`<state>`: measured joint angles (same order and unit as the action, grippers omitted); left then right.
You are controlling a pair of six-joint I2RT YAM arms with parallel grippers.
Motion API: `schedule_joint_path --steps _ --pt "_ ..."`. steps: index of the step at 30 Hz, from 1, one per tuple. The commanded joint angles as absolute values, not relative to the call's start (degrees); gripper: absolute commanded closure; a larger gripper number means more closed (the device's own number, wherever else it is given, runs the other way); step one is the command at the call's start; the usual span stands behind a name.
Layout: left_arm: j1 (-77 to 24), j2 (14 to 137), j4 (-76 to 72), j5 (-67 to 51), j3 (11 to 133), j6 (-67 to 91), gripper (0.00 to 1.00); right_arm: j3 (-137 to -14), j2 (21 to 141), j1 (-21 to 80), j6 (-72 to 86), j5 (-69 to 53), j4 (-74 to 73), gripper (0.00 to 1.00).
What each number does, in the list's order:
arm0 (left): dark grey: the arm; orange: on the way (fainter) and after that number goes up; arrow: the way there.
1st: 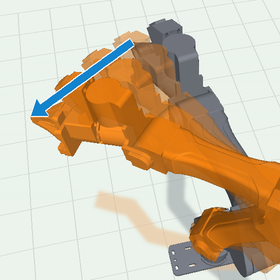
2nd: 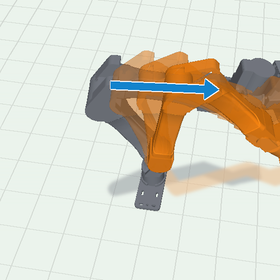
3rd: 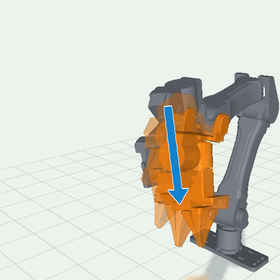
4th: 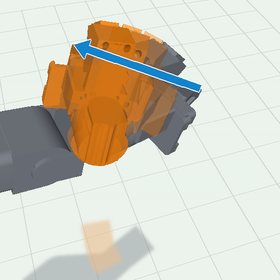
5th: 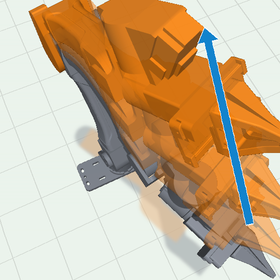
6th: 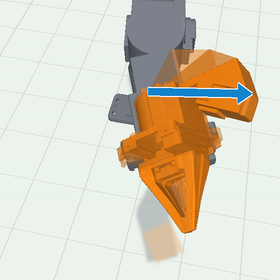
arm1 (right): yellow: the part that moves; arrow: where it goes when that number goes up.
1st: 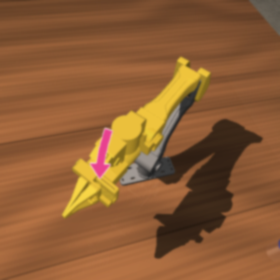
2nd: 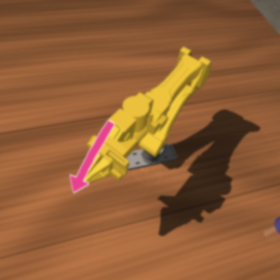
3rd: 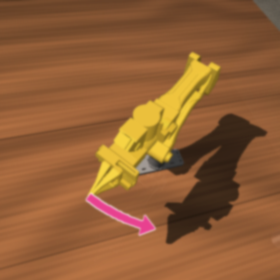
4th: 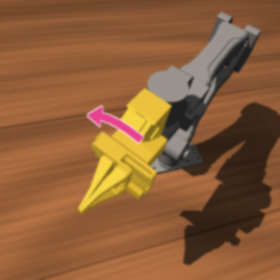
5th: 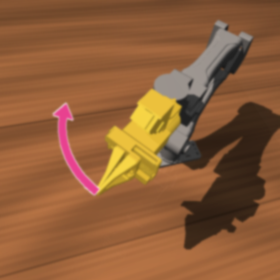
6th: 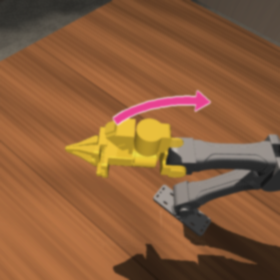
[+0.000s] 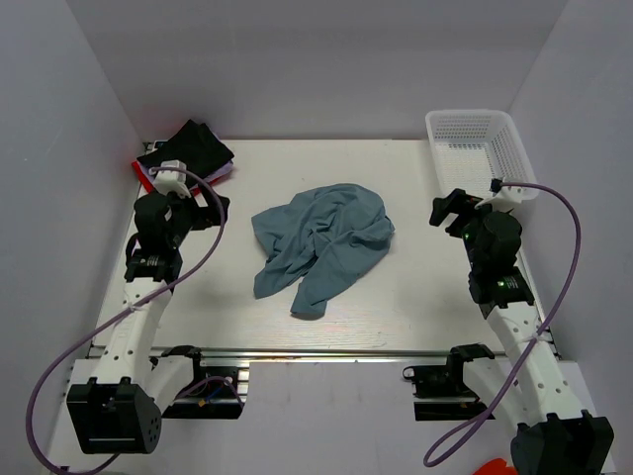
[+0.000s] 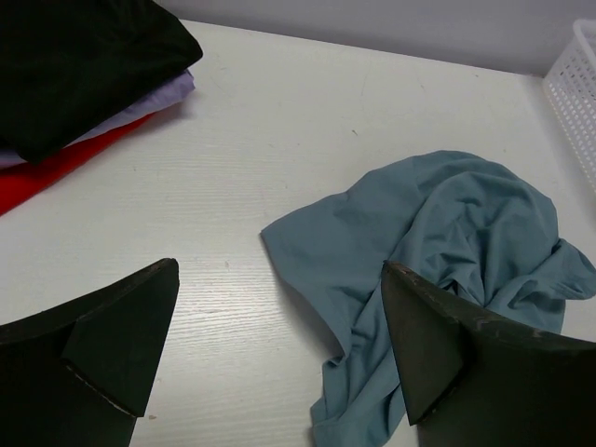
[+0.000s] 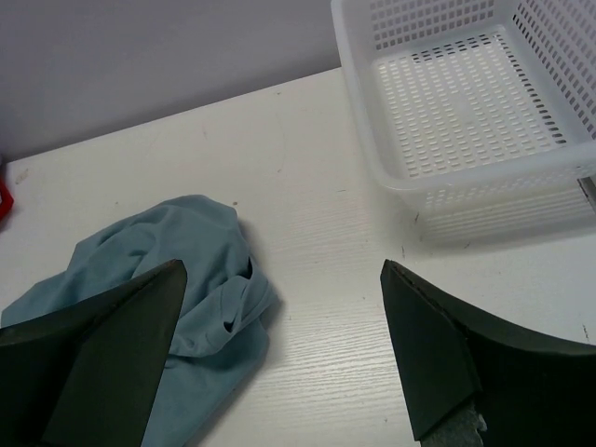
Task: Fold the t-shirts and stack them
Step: Flatten out the tshirt
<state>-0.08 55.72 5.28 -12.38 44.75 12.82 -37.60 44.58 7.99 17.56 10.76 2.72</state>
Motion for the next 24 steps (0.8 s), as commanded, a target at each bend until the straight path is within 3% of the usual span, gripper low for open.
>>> schedule_joint_path --steps 1,14,20,24 --pt "0.18 53.35 4.92 -9.84 43.86 12.13 0.01 -39.64 44.65 8.08 17.32 10.64 3.16 0.10" --pt "-0.35 60.55 4.92 -20.20 45.79 9.06 0.01 -37.53 45.78 8.09 16.88 11.60 4.22 0.10" --pt "-0.35 71.09 8.78 -27.59 50.96 3.52 0.01 -41.48 51.84 8.26 13.80 0.89 0.71 0.10" --pt "-0.88 79.70 11.78 -29.00 54.66 1.76 0.01 -49.30 63.41 8.26 11.60 -8.06 -7.46 0.10"
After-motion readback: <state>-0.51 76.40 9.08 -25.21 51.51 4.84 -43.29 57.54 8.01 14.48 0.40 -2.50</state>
